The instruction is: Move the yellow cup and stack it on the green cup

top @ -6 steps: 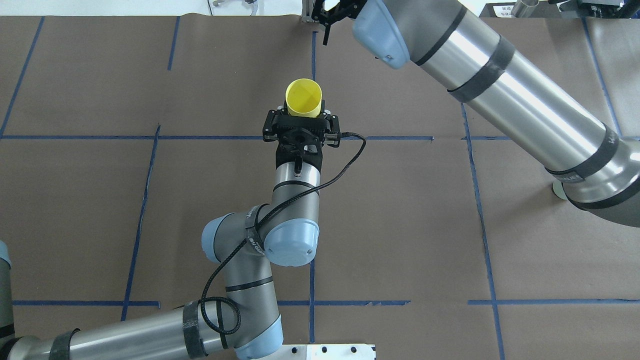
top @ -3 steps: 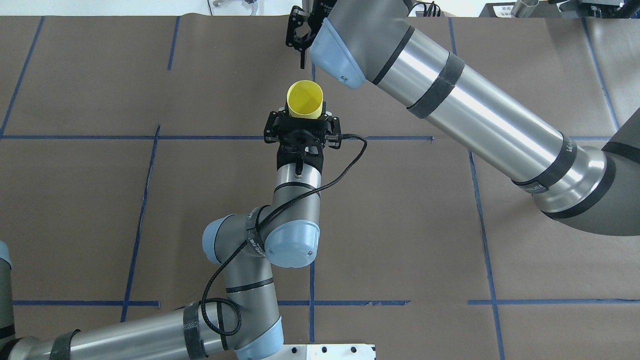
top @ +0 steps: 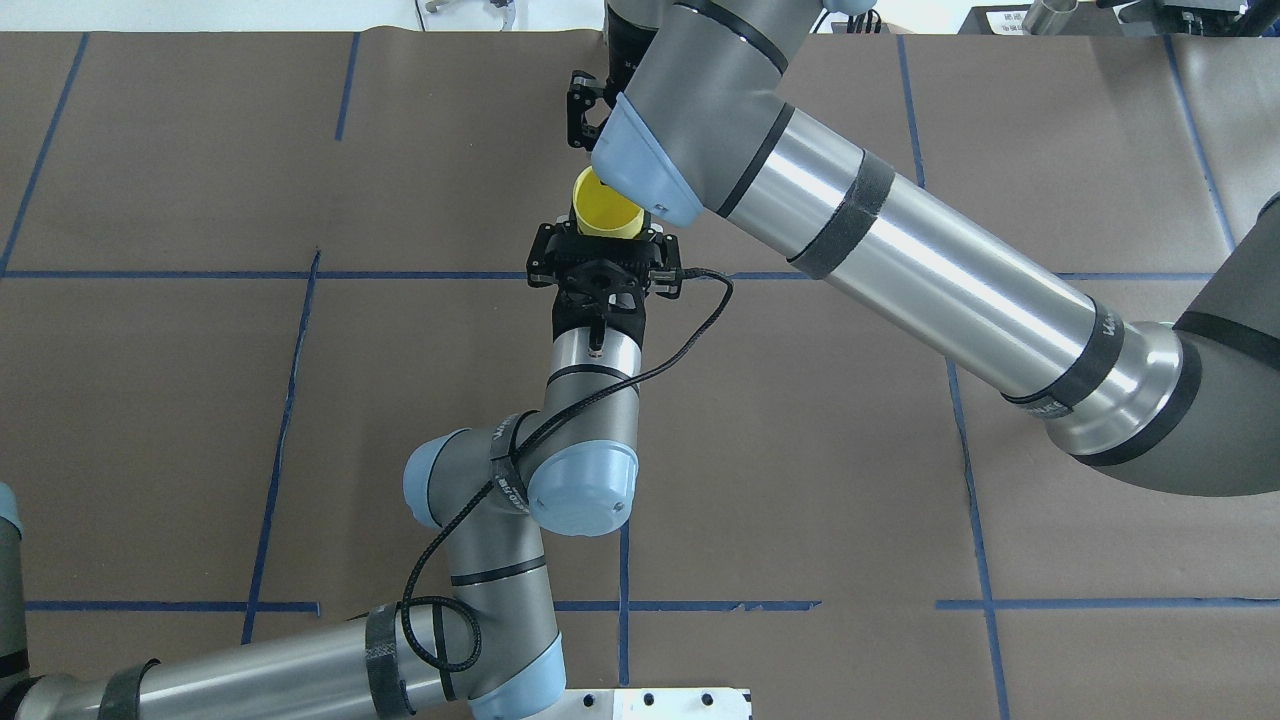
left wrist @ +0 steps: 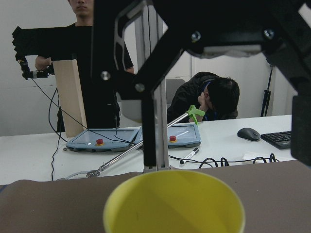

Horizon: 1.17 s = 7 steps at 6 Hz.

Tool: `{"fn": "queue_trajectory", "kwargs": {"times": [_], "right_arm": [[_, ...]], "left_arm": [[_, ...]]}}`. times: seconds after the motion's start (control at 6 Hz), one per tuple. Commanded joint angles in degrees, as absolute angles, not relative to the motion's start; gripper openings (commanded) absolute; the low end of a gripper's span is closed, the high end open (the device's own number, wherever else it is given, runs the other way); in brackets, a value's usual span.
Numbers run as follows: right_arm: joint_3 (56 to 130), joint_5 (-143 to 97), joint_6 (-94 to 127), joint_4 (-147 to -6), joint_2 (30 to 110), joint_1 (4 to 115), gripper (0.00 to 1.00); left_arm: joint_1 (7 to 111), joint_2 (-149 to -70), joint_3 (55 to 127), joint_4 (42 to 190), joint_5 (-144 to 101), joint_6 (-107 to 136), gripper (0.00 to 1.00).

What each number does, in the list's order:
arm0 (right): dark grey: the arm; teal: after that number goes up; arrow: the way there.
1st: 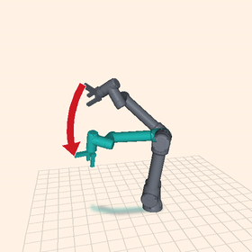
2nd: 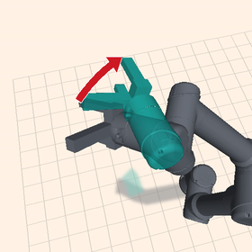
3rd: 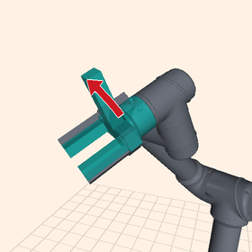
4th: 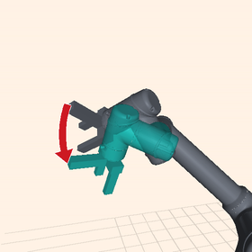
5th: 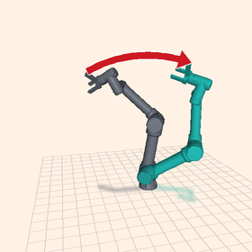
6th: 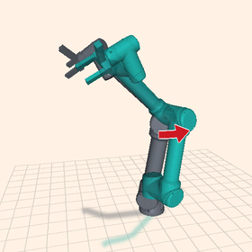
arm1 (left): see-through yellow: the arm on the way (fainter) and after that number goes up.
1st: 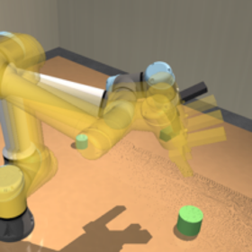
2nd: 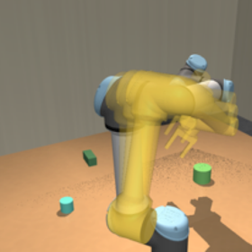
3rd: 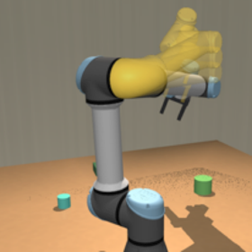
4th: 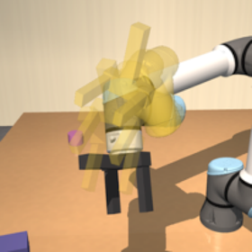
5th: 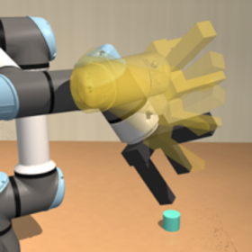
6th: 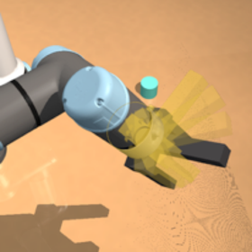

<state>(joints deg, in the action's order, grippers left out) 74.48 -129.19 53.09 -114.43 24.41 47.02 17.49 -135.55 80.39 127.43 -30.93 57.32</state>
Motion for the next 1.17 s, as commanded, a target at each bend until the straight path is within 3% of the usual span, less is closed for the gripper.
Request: {"fn": "queue_trajectory", "kwargs": {"times": [0.0, 0.83, 1.0], "right_arm": [[74.6, -128.5, 50.2, -115.4, 24.5, 46.5, 0.79], [74.9, -128.4, 50.2, -115.1, 24.0, 45.5, 0.75], [75.0, -128.4, 50.1, -115.1, 23.9, 45.5, 0.37]], "left_arm": [[17.5, -135.5, 80.4, 127.4, -30.9, 57.3, 0.24], [17.5, -135.4, 80.8, 127.4, -30.9, 57.3, 0.24], [17.5, -135.4, 80.8, 127.5, -30.9, 57.3, 0.24]]}}
